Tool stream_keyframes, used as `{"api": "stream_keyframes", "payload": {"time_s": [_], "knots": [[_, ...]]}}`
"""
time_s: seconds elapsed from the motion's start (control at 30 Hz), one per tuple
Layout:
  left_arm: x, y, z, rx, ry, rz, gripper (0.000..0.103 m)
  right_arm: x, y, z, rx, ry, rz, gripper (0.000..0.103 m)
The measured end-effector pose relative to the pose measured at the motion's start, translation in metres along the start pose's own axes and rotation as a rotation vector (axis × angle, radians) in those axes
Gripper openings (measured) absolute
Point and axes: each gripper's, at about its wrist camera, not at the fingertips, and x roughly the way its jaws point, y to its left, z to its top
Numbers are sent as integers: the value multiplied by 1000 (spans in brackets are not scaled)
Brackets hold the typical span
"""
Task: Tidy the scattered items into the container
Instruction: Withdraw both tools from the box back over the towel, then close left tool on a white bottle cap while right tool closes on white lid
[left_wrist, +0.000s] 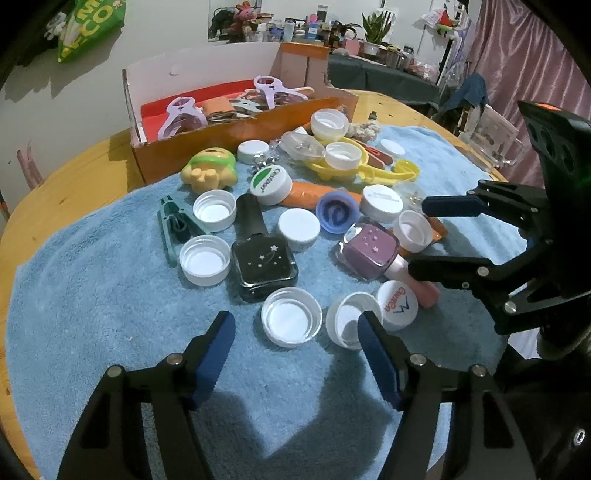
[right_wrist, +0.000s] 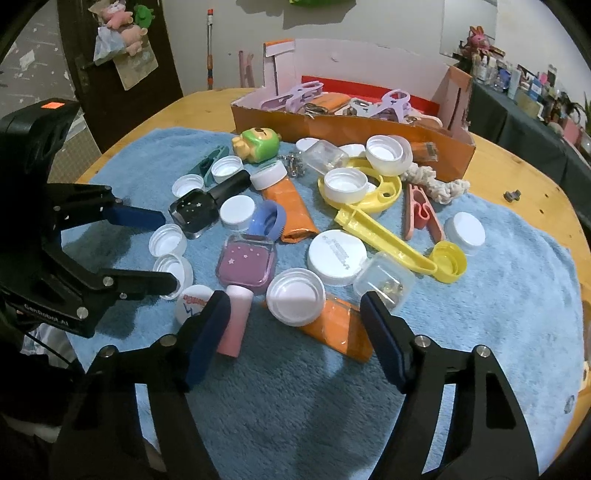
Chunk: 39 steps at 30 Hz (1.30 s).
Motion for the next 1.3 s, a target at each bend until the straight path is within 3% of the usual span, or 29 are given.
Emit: {"api": "stream_keyframes", "payload": {"time_s": [0.27, 0.67, 0.9, 1.03, 1.3], "knots": [[-7, 4, 1, -21, -7, -24, 67, 1, 1, 0, 5, 1, 5, 71], [-12, 8, -4, 57, 3, 63, 63, 2, 0, 1, 5, 10, 13, 71], [-26, 10, -6, 110, -16, 76, 63, 4, 1, 1, 5, 17, 21, 71], [-15, 9, -8, 134, 15, 97, 63, 5, 3, 1, -2, 20, 19, 71], [-6, 2, -5, 146, 18, 68, 61, 5, 3, 1, -8, 13, 10, 71]]}}
